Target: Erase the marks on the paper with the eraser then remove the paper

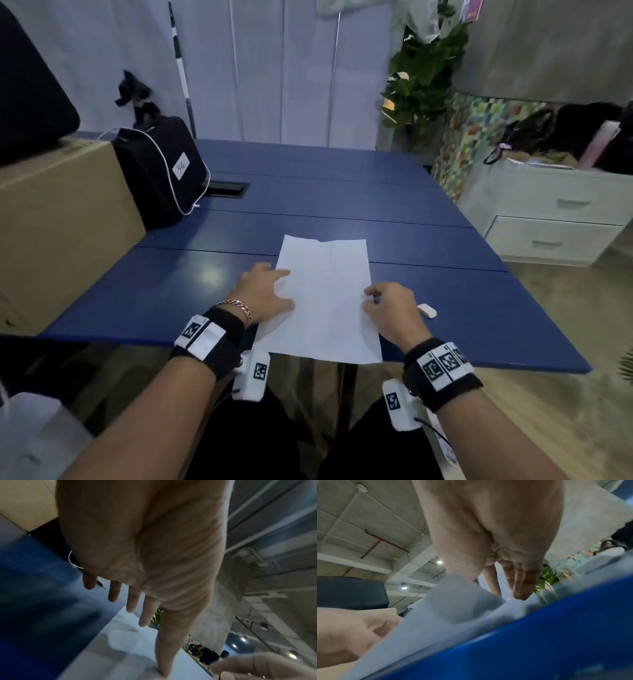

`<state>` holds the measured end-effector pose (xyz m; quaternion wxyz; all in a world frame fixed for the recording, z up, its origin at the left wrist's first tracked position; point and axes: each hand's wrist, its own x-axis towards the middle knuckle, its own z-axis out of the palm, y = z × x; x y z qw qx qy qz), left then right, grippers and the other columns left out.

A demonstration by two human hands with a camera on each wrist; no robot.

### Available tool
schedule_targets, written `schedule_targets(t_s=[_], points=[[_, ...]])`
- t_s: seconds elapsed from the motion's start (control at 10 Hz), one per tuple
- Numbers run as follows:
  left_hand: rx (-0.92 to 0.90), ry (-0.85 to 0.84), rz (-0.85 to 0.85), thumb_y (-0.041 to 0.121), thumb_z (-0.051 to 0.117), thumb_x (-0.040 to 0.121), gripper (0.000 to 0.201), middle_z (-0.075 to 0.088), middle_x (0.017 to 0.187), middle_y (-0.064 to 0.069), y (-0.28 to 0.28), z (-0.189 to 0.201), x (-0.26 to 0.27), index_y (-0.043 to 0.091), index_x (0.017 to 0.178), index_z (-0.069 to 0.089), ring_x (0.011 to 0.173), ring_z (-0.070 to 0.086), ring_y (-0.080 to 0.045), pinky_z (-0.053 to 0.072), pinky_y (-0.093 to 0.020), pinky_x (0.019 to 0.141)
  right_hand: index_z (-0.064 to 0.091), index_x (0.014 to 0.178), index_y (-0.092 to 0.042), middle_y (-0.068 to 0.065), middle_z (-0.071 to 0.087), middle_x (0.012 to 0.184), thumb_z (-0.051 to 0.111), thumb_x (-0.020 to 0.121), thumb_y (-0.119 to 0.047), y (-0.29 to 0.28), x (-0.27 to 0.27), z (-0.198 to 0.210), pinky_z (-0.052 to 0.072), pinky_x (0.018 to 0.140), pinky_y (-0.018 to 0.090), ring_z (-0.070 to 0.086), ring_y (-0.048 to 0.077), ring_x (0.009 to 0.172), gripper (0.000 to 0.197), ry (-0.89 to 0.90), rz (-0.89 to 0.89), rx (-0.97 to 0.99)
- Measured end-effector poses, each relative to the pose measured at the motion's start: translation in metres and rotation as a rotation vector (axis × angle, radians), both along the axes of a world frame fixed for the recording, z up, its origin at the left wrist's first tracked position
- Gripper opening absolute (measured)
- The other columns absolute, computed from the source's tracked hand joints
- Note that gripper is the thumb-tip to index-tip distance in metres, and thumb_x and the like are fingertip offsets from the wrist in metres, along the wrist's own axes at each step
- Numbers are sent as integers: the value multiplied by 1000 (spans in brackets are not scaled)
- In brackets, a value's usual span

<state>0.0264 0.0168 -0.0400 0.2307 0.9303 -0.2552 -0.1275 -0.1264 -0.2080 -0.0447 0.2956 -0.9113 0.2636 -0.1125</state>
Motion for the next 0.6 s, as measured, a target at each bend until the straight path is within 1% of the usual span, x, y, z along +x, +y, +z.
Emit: schedule_targets(t_s=[0.1,0.2,0.3,0.4,0.5,0.6], points=[[245,-42,-163,62,70,81,86,18,170,13,6,-8,-7,41,157,35,155,16,-25,20,-59,121,68,137,-16,2,59,141,72,94,-41,-1,-4,1,47,109,37,56,26,132,49,48,75,-90],[272,-33,-226,60,61,93,79,11,172,13,9,-15,-7,40,161,26,159,8,-19,15,-58,121,70,130,-28,-7,61,138,74,84,-59,2,-16,-3,48,109,46,52,24,133,55,177,185,-162],[189,-7,-224,63,57,94,79,11,172,11,12,-16,-5,41,162,24,159,9,-18,14,-55,122,69,129,-31,-10,60,139,70,85,-61,4,-21,-11,46,109,47,50,25,131,53,193,191,-166],[-157,-71,-112,69,63,86,71,55,146,5,22,-11,-11,36,149,51,134,51,-16,40,-41,113,68,133,-30,-15,61,137,70,92,-55,6,-35,-12,47,107,35,54,13,126,48,28,180,-97],[-710,268,-65,40,71,95,35,70,104,-9,55,8,-33,26,127,72,93,67,-23,52,-30,84,78,109,-31,-17,76,100,76,94,-45,3,-69,-3,50,79,16,67,-2,89,20,-199,116,186],[-670,656,-205,62,80,80,62,72,102,-23,99,-6,-63,13,118,77,86,68,-36,54,-35,74,84,93,-28,-9,81,89,79,93,-32,-3,-110,-9,56,80,21,73,1,83,6,-190,97,448]])
